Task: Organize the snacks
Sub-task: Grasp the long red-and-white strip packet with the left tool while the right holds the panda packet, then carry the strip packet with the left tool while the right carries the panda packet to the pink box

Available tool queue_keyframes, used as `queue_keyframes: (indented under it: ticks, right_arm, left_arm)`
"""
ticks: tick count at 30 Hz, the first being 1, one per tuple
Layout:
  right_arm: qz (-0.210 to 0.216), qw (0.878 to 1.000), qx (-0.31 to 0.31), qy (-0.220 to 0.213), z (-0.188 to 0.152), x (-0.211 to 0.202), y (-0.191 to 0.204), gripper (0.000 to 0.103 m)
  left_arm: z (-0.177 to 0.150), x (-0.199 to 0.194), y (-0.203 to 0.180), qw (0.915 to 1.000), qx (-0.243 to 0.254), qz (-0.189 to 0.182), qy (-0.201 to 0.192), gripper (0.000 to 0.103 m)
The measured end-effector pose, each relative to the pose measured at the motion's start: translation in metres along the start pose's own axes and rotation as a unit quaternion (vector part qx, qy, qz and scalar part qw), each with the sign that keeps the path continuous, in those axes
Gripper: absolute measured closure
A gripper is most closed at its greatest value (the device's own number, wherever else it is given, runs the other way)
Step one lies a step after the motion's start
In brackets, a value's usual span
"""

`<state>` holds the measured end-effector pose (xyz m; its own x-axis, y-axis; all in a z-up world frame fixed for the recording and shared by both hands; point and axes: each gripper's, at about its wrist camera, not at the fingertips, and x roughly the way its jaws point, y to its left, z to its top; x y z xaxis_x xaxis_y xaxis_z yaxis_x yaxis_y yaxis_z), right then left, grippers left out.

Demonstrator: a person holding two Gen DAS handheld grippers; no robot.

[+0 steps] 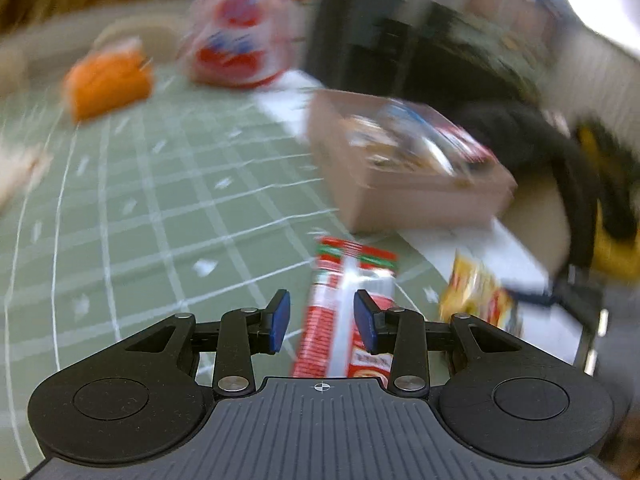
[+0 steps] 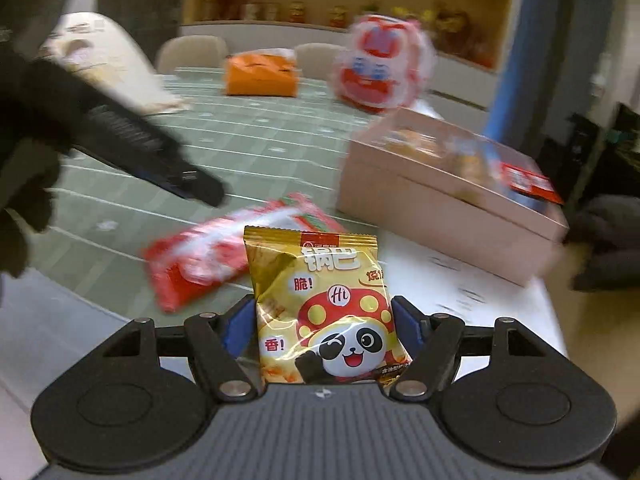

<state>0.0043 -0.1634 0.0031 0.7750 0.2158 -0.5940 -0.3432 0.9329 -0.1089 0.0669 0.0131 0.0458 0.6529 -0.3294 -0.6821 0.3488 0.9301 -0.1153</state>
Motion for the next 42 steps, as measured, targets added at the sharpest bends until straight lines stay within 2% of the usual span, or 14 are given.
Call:
queue_keyframes:
  ticks: [2,4,5,7,8,9,11,16,20,24,26,29,35,42]
  right_arm:
    - [-0.009,0.999,0.042,0.006,-0.003,-0.003,-0.018,0.028]
    - [0.003,0.996,0.087,0.011,-0.006,-0.002,-0.036,0.025]
    - [0.009,0.994,0.105,0.015,-0.008,0.000,-0.044,0.022]
    - [0.022,0.990,0.136,0.016,-0.013,0.001,-0.056,0.021]
    - [0.026,0.989,0.143,0.014,-0.014,0.002,-0.059,0.021]
    - [0.026,0.989,0.145,0.013,-0.014,0.002,-0.059,0.021]
    - [0.024,0.990,0.140,0.014,-0.016,-0.001,-0.058,0.020]
    - [0.025,0.990,0.139,0.014,-0.014,0.003,-0.056,0.019]
    - [0.025,0.989,0.142,0.014,-0.014,0.002,-0.057,0.018]
    - [0.021,0.989,0.148,0.013,-0.015,0.002,-0.059,0.018]
    - [0.021,0.988,0.154,0.011,-0.016,0.001,-0.061,0.018]
    - [0.017,0.987,0.157,0.011,-0.016,0.001,-0.062,0.018]
    - [0.008,0.988,0.155,0.014,-0.017,0.000,-0.060,0.018]
    - [-0.013,0.993,0.119,0.018,-0.019,-0.010,-0.054,0.018]
  left_arm:
    - [-0.005,0.005,-0.026,0.9960,0.087,0.006,0.021,0.061]
    - [-0.011,0.013,-0.043,0.9889,0.140,0.016,0.047,0.060]
    - [-0.014,0.016,-0.050,0.9854,0.161,0.019,0.051,0.054]
    - [-0.019,0.017,-0.060,0.9773,0.206,0.023,0.044,0.054]
    - [-0.018,0.017,-0.061,0.9768,0.208,0.015,0.048,0.055]
    - [-0.016,0.018,-0.060,0.9779,0.202,0.006,0.054,0.050]
    - [-0.011,0.017,-0.055,0.9808,0.186,-0.009,0.057,0.049]
    - [0.001,0.021,-0.041,0.9873,0.151,0.032,0.037,0.054]
    - [0.009,0.031,-0.038,0.9912,0.125,0.009,0.043,0.053]
    - [0.008,0.038,-0.045,0.9902,0.129,-0.002,0.053,0.045]
    - [0.005,0.042,-0.050,0.9884,0.143,0.008,0.051,0.042]
    - [0.007,0.045,-0.047,0.9906,0.125,0.009,0.054,0.038]
    - [0.006,0.046,-0.032,0.9940,0.097,-0.012,0.049,0.039]
    - [-0.013,0.031,-0.028,0.9931,0.112,-0.031,0.016,0.039]
